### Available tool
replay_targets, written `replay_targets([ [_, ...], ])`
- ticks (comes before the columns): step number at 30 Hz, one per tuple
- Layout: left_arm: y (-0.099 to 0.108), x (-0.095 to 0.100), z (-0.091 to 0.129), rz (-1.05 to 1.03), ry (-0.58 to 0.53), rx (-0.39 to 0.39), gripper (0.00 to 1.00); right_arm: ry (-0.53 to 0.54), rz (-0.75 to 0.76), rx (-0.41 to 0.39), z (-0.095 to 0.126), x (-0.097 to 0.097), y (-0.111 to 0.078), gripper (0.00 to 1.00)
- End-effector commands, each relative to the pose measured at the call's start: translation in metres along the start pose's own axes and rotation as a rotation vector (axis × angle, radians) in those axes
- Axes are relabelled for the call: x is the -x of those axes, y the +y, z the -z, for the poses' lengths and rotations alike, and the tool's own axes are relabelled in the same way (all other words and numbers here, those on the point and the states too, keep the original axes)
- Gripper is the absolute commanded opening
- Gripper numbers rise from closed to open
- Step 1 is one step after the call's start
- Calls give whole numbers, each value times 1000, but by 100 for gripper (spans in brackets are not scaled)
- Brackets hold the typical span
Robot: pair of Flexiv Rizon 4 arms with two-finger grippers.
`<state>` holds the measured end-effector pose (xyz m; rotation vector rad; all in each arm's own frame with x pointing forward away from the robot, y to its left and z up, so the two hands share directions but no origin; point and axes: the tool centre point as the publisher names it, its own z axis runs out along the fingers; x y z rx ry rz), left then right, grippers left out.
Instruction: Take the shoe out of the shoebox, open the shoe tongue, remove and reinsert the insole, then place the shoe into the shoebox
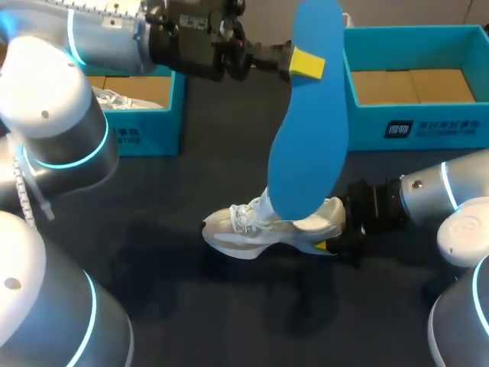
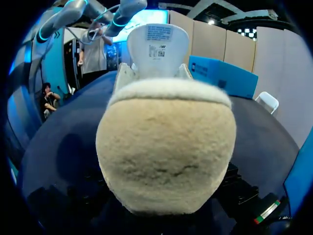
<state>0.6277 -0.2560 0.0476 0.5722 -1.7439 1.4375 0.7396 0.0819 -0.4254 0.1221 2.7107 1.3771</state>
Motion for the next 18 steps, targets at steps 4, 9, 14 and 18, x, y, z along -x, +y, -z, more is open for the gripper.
replay_targets([
  [4, 21, 0, -5, 21, -8, -40, 0, -2, 0, -7, -6, -2, 0, 0],
  [9, 31, 1, -10, 50, -8, -23, 0, -2, 0, -7, -6, -2, 0, 0],
  [14, 35, -1, -12, 61, 3, 8, 0, -2, 0, -7, -6, -2, 0, 0],
  [18, 36, -2, -12, 63, 3, 16, 0, -2, 0, -7, -6, -2, 0, 0],
])
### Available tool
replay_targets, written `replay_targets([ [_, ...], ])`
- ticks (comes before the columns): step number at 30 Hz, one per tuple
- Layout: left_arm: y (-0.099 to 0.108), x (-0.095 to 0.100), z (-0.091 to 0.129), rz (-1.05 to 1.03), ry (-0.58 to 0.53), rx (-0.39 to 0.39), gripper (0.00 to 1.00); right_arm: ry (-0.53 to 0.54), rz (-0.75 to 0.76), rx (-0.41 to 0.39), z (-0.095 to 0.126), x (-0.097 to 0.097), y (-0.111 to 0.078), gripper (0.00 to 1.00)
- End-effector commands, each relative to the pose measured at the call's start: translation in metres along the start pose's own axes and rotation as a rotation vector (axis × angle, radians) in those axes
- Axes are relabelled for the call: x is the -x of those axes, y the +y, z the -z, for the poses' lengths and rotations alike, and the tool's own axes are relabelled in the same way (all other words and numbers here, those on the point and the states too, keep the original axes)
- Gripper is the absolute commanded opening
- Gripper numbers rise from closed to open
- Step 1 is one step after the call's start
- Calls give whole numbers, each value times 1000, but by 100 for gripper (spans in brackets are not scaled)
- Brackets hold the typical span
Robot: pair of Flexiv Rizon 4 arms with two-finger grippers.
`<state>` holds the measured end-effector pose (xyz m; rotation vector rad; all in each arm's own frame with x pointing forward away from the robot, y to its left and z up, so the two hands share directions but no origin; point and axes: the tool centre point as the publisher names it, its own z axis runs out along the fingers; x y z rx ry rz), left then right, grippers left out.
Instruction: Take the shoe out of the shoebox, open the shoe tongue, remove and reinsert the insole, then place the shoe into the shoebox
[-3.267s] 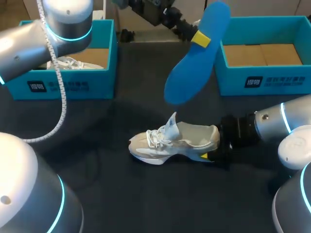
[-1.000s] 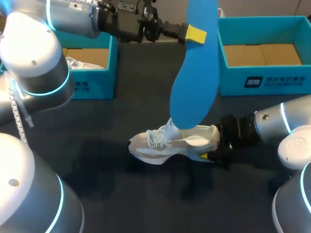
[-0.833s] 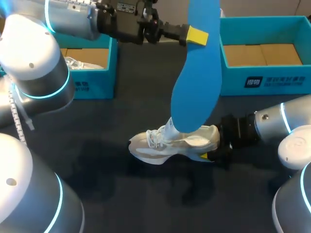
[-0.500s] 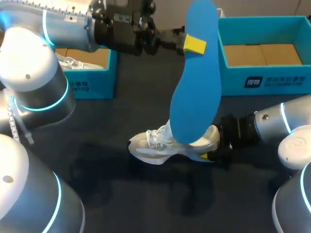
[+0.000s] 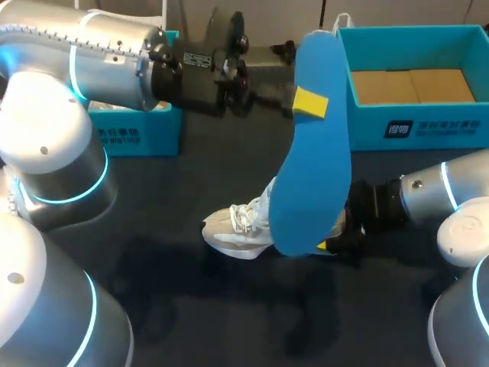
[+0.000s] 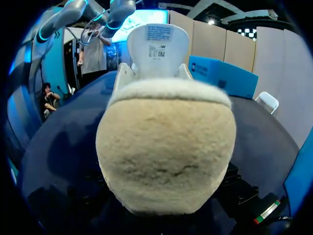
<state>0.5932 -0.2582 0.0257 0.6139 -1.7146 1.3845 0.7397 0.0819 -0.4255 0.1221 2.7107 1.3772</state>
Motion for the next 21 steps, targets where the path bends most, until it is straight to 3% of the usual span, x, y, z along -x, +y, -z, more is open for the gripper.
replay_targets([
  [1, -2, 1, 1, 0, -1, 6, 0, -2, 0, -7, -6, -2, 0, 0],
  [19, -2, 1, 1, 0, -1, 6, 0, -2, 0, -7, -6, -2, 0, 0],
  [20, -2, 1, 1, 0, -1, 6, 0, -2, 0, -7, -6, -2, 0, 13],
  [21, -2, 1, 1, 0, -1, 6, 0, -2, 0, -7, -6, -2, 0, 61],
])
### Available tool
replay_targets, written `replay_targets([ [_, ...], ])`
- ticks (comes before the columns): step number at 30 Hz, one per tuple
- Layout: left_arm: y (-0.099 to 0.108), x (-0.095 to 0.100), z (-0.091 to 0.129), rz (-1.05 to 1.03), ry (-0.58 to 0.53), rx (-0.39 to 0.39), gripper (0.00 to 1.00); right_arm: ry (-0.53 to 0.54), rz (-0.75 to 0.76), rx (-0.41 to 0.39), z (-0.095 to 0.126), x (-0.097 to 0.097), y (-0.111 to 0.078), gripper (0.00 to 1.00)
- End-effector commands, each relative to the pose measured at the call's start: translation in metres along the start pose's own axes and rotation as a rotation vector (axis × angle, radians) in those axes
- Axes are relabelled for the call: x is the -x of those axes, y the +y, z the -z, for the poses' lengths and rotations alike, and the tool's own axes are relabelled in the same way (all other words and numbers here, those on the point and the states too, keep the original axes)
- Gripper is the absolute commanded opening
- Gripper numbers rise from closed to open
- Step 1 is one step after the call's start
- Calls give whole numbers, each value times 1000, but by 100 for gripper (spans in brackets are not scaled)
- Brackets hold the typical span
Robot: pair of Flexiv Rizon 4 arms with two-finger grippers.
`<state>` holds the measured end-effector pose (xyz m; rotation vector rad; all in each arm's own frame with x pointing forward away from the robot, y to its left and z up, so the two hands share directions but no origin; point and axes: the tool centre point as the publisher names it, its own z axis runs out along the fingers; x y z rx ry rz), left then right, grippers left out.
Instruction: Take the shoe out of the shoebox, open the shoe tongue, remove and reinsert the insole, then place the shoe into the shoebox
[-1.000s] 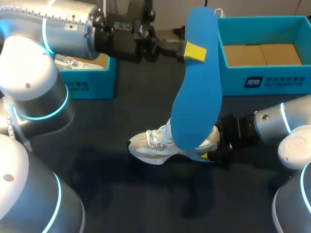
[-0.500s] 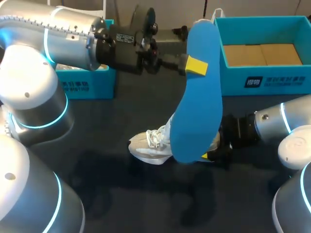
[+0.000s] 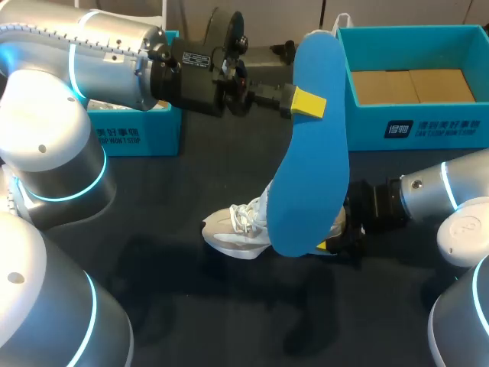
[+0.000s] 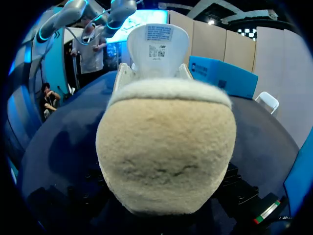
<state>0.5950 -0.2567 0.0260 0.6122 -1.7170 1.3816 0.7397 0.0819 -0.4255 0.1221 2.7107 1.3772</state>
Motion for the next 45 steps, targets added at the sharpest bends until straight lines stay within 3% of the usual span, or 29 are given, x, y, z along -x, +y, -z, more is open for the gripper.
replay_targets([
  [1, -1, 0, -1, 0, 0, 3, 0, -2, 0, -7, -6, -2, 0, 100],
  [14, -1, 0, -1, 0, 0, 3, 0, -2, 0, -7, -6, -2, 0, 100],
  [27, -1, 0, -1, 0, 0, 3, 0, -31, 11, -65, 21, -9, 8, 100],
  [38, -1, 0, -1, 0, 0, 3, 0, -32, -39, -187, 39, -11, 18, 100],
  [45, -1, 0, -1, 0, 0, 3, 0, -33, -40, -277, 49, -3, 28, 100],
])
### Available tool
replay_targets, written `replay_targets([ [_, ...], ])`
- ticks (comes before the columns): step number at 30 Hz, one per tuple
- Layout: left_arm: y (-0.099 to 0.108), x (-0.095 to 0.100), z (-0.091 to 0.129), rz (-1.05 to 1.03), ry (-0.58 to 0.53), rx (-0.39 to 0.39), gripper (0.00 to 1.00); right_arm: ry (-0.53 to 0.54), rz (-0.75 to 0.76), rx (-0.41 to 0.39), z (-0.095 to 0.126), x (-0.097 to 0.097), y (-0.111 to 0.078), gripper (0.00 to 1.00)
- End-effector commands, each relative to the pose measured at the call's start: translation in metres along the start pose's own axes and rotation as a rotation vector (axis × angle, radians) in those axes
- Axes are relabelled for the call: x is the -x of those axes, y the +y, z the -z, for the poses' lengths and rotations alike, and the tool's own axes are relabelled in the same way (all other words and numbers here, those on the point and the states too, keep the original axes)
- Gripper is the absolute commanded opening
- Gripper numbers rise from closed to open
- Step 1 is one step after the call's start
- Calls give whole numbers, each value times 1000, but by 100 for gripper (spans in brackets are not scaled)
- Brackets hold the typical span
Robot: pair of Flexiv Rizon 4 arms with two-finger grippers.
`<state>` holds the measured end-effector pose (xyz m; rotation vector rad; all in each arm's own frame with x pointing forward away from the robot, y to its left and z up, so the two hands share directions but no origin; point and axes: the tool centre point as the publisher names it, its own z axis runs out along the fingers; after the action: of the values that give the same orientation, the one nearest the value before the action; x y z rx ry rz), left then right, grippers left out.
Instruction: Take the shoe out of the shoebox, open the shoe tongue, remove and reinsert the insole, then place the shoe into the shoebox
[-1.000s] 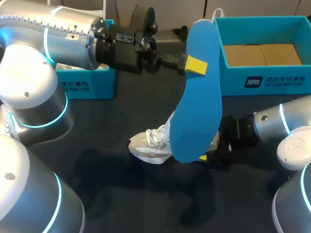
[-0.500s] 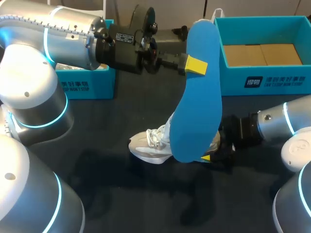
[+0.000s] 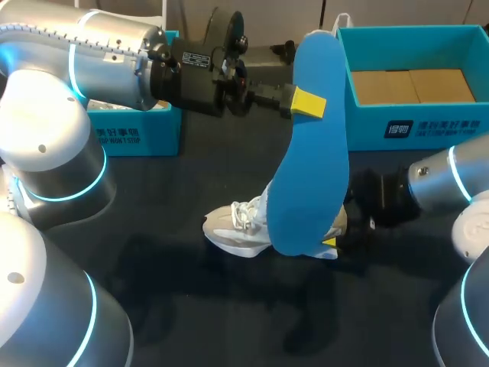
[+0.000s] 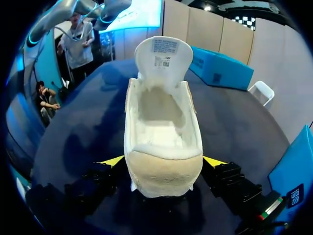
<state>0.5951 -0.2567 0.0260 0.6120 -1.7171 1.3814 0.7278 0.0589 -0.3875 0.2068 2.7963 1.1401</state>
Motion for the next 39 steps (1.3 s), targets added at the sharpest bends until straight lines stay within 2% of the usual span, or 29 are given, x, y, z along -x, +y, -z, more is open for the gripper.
replay_targets([
  [1, -1, 0, -1, 0, 0, 2, 0, 14, -9, -132, 10, 5, 12, 100],
  [5, -1, 0, -1, 0, 0, 2, 0, 22, -7, -195, 15, 8, 21, 100],
  [9, -1, 0, -1, 0, 0, 2, 0, 32, -79, -311, 17, 9, 22, 100],
  [25, -1, 0, -1, 0, 0, 2, 0, 32, -79, -311, 17, 9, 22, 100],
  [30, -1, 0, -1, 0, 0, 2, 0, 7, -54, -378, 39, 12, 23, 100],
  [33, -1, 0, -1, 0, 0, 2, 0, -3, -40, -391, 52, 10, 28, 100],
  [39, -1, 0, -1, 0, 0, 2, 0, 26, -22, -442, 65, 7, 32, 100],
])
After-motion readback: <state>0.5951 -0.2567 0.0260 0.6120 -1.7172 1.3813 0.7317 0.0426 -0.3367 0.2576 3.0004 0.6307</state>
